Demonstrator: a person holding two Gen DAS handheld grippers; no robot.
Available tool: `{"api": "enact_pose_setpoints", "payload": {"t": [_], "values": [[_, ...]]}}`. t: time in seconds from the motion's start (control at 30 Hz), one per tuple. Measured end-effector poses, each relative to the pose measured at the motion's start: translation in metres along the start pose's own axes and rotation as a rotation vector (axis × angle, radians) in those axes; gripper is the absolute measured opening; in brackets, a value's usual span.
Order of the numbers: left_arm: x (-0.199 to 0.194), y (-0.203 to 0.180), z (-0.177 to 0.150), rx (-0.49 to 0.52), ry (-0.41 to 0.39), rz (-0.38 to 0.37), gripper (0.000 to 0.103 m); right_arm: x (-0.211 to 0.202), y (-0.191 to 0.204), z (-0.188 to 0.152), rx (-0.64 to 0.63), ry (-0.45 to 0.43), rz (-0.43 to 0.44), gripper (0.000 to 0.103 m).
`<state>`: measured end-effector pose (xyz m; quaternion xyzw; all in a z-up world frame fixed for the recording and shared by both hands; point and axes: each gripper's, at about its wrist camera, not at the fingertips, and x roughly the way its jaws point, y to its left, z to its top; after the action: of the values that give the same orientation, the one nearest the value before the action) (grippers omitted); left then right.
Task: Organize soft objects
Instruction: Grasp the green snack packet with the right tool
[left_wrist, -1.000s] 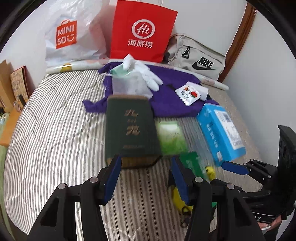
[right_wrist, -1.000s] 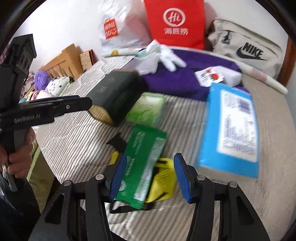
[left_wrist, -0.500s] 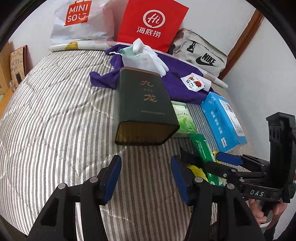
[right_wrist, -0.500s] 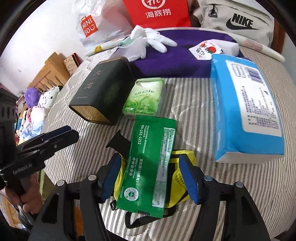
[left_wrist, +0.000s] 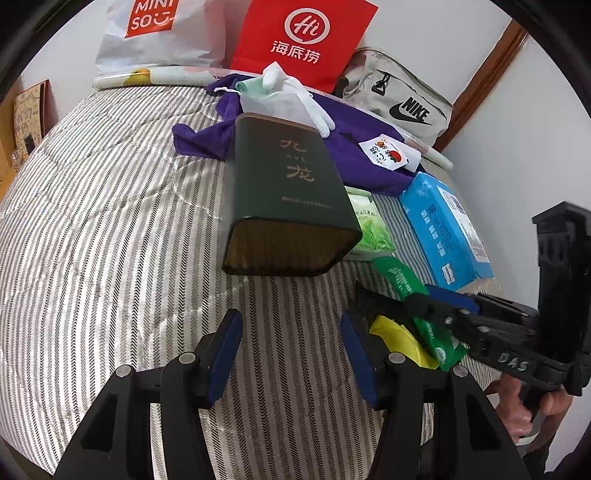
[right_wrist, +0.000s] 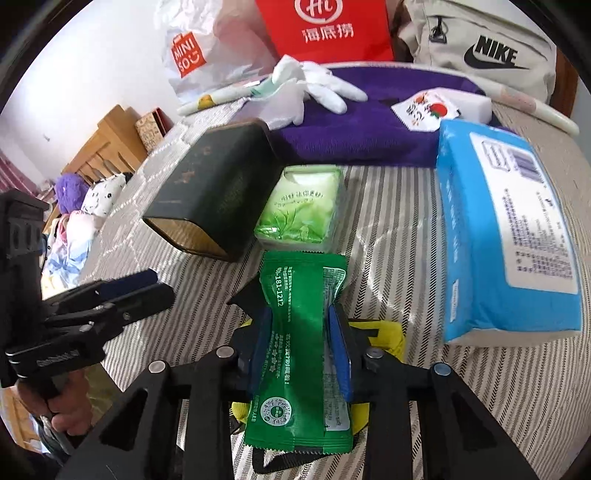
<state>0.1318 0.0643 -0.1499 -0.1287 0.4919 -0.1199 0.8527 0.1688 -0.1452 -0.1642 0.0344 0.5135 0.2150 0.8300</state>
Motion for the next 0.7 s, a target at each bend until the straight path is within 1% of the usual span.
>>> {"api": "enact_pose_setpoints", "payload": {"t": [0.1,0.27,0.4,0.57,0.6,0.7], "values": [[0.002,-0.006,-0.001,0.014,0.009,-0.008,0.053,-0.014,0.001,-0.001,-0.008,-0.032,0.022,0.031],[0.004,-0.025,-0.004,0.052,0.019,-0.028,0.053,-0.039,-0.002,-0.007,-0.049,-0.079,0.0,0.031],[0.013,-0.04,0.001,0.067,0.026,-0.063,0.053,-0.058,-0.012,-0.019,-0.085,-0.111,-0.033,0.031],[0.024,-0.05,0.006,0.069,0.016,-0.105,0.051,-0.071,-0.034,-0.042,-0.102,-0.117,-0.06,0.031],[0.026,-0.052,0.007,0.068,0.017,-0.108,0.051,-0.072,-0.04,-0.048,-0.1,-0.113,-0.051,0.031],[0.036,-0.056,0.007,0.067,0.036,-0.09,0.051,-0.071,-0.052,-0.061,-0.086,-0.109,-0.071,0.031]]}}
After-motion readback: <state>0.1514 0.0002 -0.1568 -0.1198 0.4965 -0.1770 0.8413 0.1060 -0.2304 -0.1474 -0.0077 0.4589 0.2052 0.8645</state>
